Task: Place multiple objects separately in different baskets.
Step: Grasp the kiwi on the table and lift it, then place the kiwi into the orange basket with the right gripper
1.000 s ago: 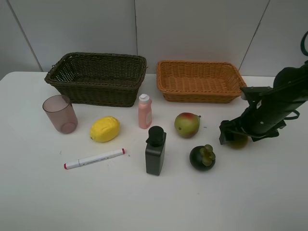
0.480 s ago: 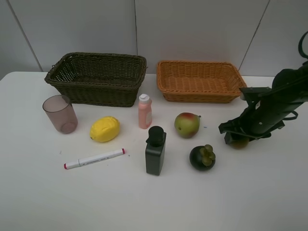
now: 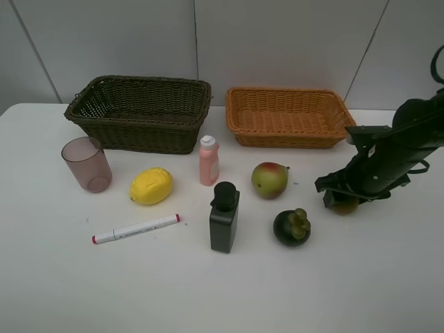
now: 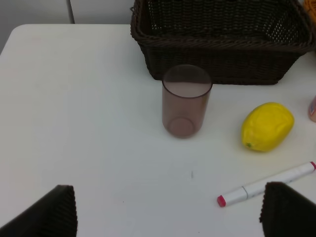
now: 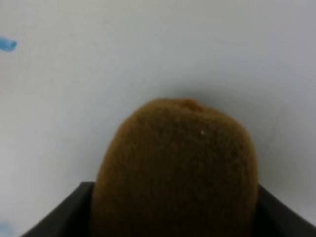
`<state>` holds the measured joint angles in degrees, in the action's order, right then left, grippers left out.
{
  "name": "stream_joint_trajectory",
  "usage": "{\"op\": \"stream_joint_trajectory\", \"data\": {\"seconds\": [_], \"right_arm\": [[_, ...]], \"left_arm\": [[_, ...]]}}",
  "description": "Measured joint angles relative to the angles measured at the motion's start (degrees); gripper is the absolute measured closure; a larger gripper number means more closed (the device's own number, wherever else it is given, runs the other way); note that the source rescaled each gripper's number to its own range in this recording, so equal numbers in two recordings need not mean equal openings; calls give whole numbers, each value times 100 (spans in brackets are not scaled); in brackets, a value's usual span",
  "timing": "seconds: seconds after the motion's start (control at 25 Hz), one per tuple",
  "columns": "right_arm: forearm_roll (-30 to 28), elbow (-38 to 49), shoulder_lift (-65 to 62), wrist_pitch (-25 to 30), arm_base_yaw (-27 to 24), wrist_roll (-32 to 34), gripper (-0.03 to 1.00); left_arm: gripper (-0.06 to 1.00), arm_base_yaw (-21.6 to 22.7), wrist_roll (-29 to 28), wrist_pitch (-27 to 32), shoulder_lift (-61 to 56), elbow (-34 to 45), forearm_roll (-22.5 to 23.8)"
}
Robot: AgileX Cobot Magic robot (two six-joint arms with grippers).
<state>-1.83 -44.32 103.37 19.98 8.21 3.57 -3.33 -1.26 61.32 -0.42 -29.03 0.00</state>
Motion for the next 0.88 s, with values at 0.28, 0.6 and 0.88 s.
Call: {"op": "stream_joint_trajectory", "data": {"seconds": [0.28, 0.6, 0.88], "right_arm": [[39, -648, -718, 834, 0, -6, 61], [-269, -2345, -1128, 1636, 0, -10, 61], [-443, -3378, -992, 1258, 0, -10, 61]], "left_arm": [[-2, 0, 0, 0, 0, 0, 0], [-2, 0, 0, 0, 0, 0, 0], [-2, 0, 0, 0, 0, 0, 0]]}}
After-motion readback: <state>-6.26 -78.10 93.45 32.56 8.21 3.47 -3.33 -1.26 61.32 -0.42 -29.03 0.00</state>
